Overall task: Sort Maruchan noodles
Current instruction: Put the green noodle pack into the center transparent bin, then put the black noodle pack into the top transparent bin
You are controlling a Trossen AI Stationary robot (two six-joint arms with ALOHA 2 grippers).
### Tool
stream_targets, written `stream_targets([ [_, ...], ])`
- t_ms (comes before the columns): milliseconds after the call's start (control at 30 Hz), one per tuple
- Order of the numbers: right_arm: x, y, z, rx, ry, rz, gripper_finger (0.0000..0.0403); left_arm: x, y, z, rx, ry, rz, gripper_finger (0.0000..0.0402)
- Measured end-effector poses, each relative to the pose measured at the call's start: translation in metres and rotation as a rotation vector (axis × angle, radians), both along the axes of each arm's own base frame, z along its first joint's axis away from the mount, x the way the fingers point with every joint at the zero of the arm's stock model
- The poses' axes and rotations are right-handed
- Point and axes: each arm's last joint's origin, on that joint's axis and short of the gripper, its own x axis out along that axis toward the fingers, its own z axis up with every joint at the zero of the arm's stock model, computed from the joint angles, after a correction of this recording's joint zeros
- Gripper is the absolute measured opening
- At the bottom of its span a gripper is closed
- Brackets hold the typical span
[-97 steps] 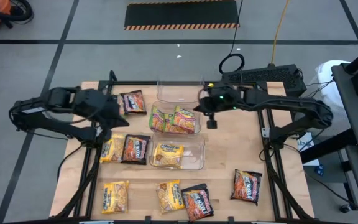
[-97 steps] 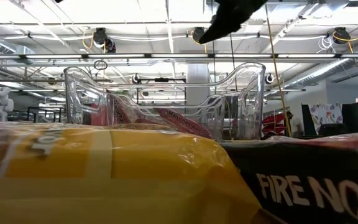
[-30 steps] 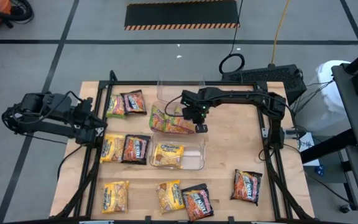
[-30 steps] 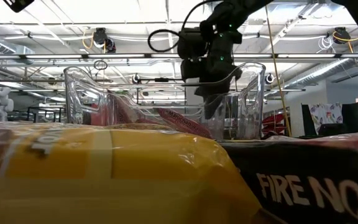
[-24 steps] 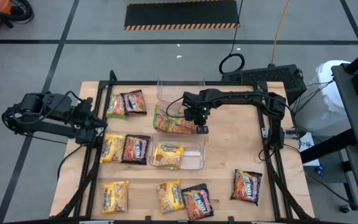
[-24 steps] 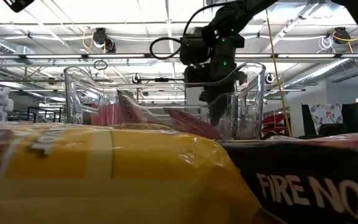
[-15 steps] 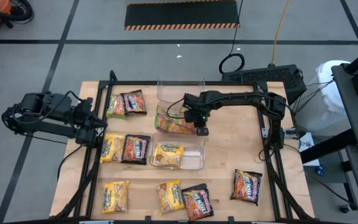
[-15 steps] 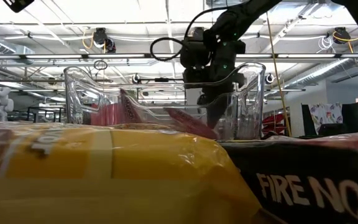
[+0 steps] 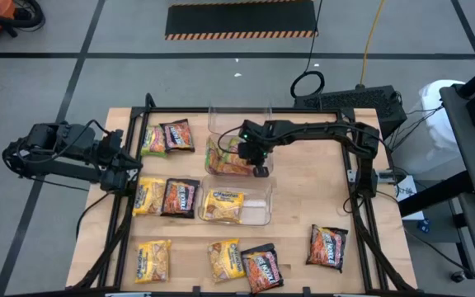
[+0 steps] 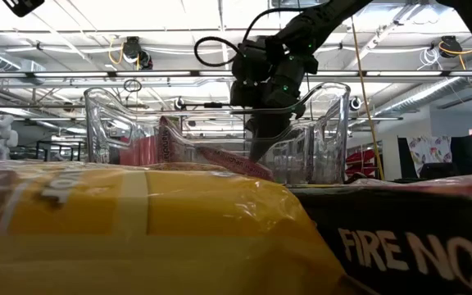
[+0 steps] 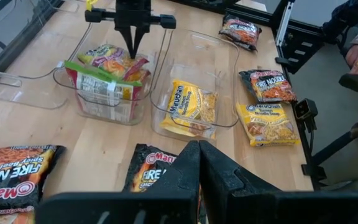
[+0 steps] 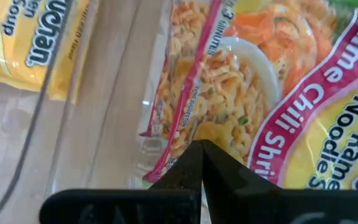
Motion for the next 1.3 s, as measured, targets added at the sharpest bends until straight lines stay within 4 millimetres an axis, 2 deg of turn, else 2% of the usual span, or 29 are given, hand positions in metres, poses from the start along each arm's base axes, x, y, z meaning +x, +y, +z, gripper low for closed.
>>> stream_targets([
  [133, -0.003, -0.002, 0.01, -0.015, -0.025, -0.01, 0.0, 0.0, 0.0, 0.0, 0.0, 0.0, 0.0, 0.0008],
  [467, -0.022, 0.003, 0.079, -0.144, -0.227, -0.053, 0.0, 0.0, 0.0, 0.0, 0.005, 0.0, -0.004, 0.0008],
  [567, -0.026, 0.004, 0.091, -0.157, -0.272, -0.048, 0.0, 0.0, 0.0, 0.0, 0.005, 0.0, -0.004, 0.0008],
  [767, -0.023, 0.003, 0.094, -0.191, -0.307, -0.03, 0.0, 0.0, 0.0, 0.0, 0.005, 0.0, -0.004, 0.0008],
  [1033, -0.01, -0.002, 0.107, -0.259, -0.495, -0.063, 0.0011, 0.0, 0.0, 0.0, -0.001, 0.001, 0.001, 0.0008],
  [1167, -0.001, -0.005, 0.093, -0.228, -0.481, -0.083, 0.0032, 0.0, 0.0, 0.0, -0.015, 0.002, 0.011, 0.0008],
  [1300, 0.01, -0.006, 0.071, -0.212, -0.451, -0.009, 0.0055, 0.0, 0.0, 0.0, -0.022, 0.002, 0.015, 0.0008],
])
